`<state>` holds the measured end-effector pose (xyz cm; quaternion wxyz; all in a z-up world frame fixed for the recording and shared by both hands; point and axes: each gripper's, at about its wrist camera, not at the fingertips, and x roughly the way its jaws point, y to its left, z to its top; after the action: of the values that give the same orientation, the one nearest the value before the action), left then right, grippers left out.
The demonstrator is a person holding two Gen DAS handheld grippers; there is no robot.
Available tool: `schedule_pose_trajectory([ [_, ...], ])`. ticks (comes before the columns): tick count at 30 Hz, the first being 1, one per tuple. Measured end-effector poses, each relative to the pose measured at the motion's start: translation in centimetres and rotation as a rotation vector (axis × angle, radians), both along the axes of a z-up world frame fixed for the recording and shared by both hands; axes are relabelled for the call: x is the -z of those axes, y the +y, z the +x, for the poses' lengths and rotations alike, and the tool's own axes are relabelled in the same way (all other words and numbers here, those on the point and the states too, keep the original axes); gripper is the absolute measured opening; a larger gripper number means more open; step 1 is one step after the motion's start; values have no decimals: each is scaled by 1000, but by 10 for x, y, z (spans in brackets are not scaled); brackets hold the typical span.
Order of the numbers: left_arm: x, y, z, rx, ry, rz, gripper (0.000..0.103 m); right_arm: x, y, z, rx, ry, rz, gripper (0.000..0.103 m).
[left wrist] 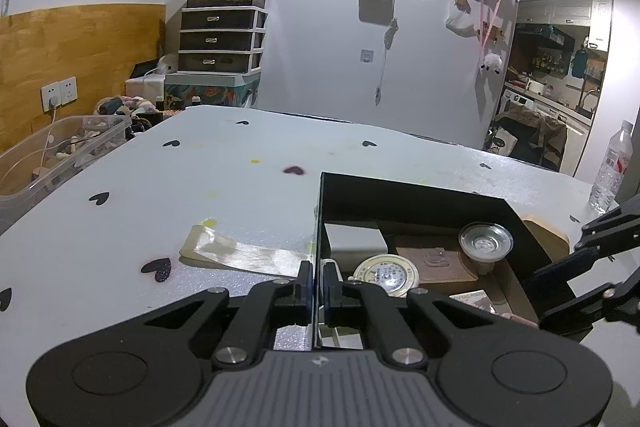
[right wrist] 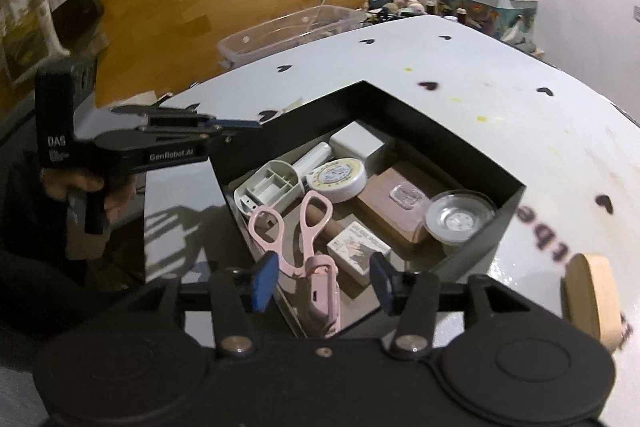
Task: Organize rigid objects
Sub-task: 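Carry the pink scissors into the black box and open the right tool, then move the right tool to the light wooden block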
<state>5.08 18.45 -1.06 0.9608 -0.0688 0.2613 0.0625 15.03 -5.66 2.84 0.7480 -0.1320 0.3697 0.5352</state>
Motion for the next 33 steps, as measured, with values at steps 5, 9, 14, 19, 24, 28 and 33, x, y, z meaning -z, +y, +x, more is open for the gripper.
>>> schedule_pose_trajectory([
  [5,0,0,0,0,0,0,4,-9,-6,-6,-2,-8,25,72],
  [9,0,0,0,0,0,1,4,-14,-8,-12,0,-31,31,81],
  [14,0,0,0,0,0,1,4,-19,-10,-16,19,-62,33,92],
  [19,0,0,0,0,1,3,4,-21,-10,-20,51,-94,12,102],
  [24,-1,0,0,1,0,2,4,-24,-12,-23,74,-116,14,103],
  [28,-1,0,0,1,0,2,4,-26,-14,-24,101,-132,16,103],
  [33,-1,0,0,1,0,3,4,-29,-18,-21,140,-144,28,103],
])
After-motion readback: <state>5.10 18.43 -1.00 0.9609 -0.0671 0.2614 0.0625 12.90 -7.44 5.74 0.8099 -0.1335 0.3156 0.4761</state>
